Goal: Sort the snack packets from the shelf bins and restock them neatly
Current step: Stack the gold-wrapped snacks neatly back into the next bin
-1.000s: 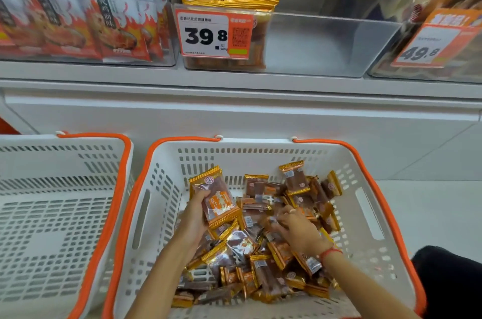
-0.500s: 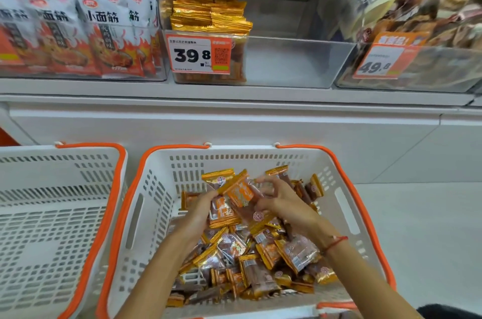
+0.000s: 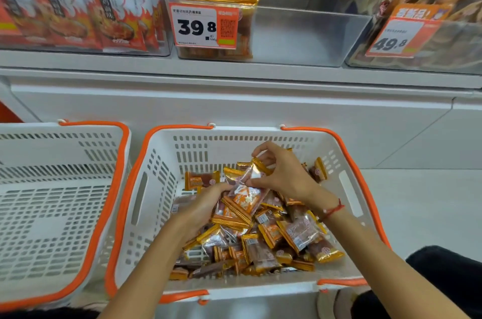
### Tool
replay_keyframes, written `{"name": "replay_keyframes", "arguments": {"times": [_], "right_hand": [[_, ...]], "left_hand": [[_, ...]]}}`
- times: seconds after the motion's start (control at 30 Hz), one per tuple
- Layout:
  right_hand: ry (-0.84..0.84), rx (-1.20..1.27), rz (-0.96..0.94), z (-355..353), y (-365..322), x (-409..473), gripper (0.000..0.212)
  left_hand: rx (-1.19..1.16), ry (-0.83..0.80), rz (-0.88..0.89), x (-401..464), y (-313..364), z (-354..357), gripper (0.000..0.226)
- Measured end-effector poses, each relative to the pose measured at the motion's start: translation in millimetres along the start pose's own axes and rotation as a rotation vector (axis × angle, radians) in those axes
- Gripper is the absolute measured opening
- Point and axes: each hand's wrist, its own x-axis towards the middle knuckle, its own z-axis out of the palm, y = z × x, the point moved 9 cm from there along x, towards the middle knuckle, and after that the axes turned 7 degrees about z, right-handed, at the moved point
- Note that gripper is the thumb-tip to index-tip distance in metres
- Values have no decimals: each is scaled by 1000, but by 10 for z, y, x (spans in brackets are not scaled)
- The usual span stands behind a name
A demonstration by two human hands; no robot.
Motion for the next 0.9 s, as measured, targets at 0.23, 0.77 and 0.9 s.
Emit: {"name": "replay_keyframes", "arguments": {"times": [0.23,0.77,0.9], "right_hand": [[-29,-60,-187,287,-118,-38,55],[-198,336,-44,48,-766,-119,36],[-96,345,-216,-403,-1223,-110,41]], "left_hand": [[-348,29,14,-66,226,105,43],[-207,80,472,-555,1340,151,27],[-139,220,738,-778,2031,65,38]]}}
